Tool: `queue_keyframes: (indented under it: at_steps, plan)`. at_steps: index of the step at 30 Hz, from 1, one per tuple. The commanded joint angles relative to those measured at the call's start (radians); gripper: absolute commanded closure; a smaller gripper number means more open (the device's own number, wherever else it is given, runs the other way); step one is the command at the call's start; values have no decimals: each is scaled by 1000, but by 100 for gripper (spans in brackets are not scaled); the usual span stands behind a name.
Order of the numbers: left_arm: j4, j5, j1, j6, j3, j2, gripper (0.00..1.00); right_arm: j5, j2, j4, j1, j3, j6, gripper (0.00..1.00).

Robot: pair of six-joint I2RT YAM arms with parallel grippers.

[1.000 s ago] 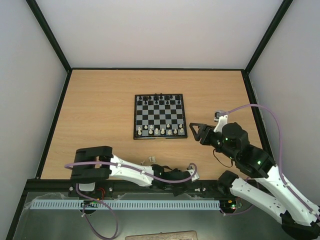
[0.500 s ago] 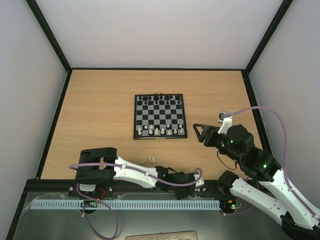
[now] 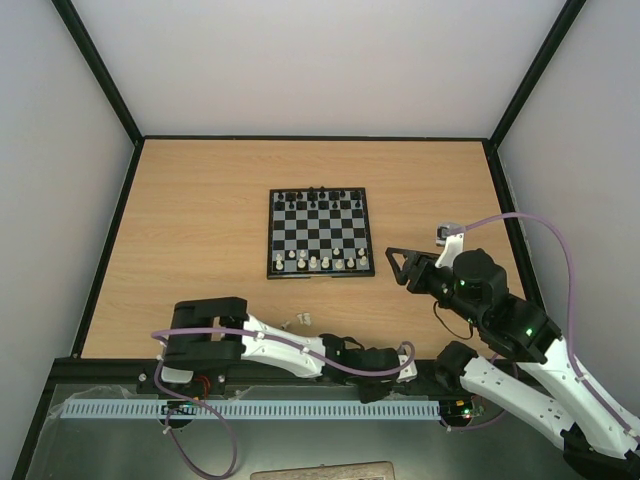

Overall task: Set up the chess pieces on the board
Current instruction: Pick up the chess piece at the center of the board.

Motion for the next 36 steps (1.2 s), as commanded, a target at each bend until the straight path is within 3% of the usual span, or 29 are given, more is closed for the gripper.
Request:
queue_keyframes:
  at_steps: [1, 25, 36]
  plan:
    - [0, 13, -12, 31, 46, 39, 67, 3, 0, -2, -3, -8, -16, 44]
    - [-9, 25, -4, 52, 130, 122, 68, -1, 12, 17, -3, -27, -28, 44]
    - [-20, 16, 5, 43, 130, 132, 89, -5, 9, 22, -4, -37, -32, 44]
